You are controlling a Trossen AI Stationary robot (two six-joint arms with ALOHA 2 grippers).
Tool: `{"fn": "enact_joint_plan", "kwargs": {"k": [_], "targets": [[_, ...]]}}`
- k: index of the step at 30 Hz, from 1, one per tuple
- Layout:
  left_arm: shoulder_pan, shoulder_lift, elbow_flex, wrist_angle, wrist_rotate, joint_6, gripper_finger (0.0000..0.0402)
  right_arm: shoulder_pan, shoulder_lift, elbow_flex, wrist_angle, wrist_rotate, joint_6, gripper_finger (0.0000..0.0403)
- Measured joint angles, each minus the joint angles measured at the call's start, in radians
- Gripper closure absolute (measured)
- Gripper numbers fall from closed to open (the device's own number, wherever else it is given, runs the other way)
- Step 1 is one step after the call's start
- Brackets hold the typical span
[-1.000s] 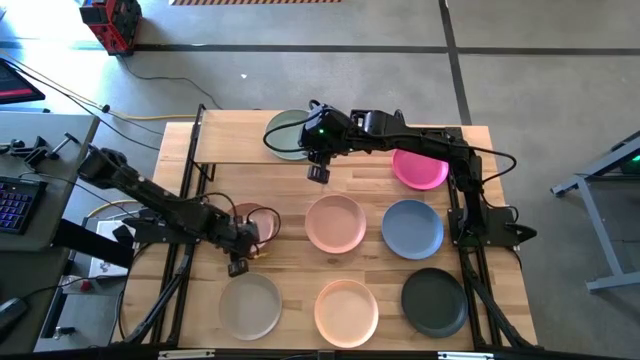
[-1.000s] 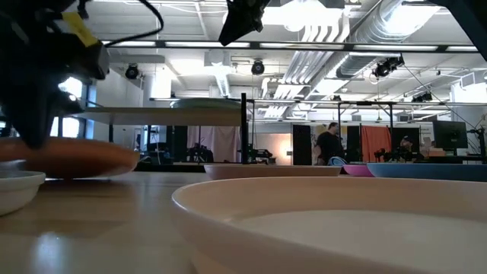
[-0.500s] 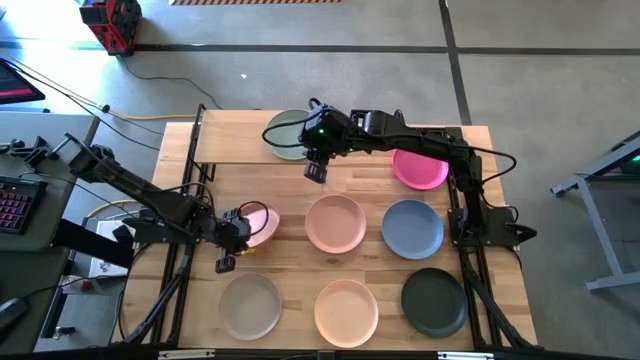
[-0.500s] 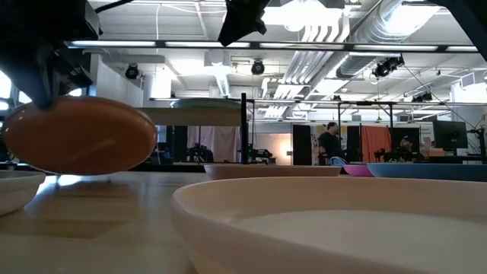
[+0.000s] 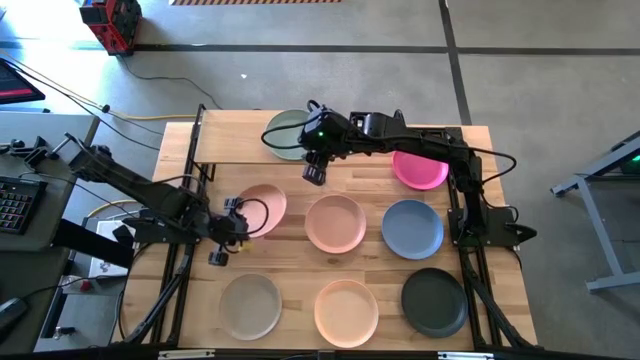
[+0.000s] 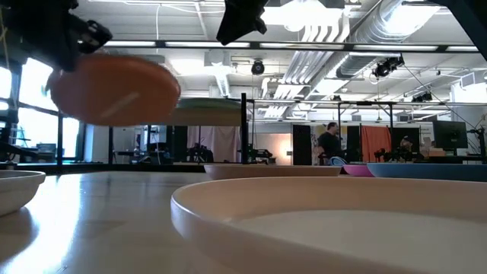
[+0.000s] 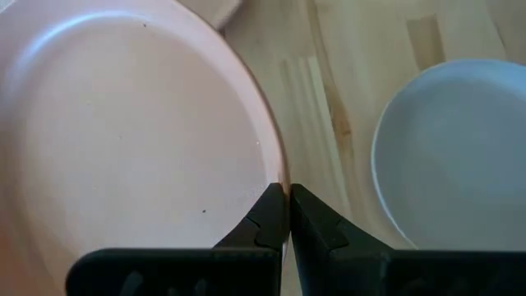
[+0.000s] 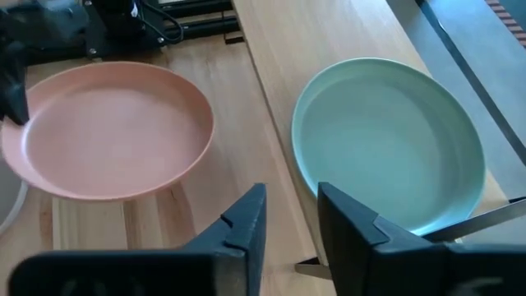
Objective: Place and stack plates onto a shelf
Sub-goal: Stack the brown plate on top of the blue plate on the shelf
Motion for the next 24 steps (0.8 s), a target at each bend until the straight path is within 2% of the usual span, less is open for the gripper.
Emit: {"fn": "enact_joint_plan", "kwargs": {"k": [6, 13, 24], "targets": [[0.0, 0.001, 0.061, -0.041, -0.05, 0.152, 0.0401, 0.0, 0.0, 0.0, 0.01, 0.0, 0.068, 0.0268], [0.004, 0.013, 0.088, -0.077, -0.189, 0.309, 0.0401, 0.0, 0.008, -0.002, 0.021, -0.008, 0.209, 0.0263], [0.078, 0.07, 0.088, -0.09, -0.215, 0.456, 0.0401, 0.002, 0.02, -0.01, 0.008, -0.028, 0.333, 0.0263]]}}
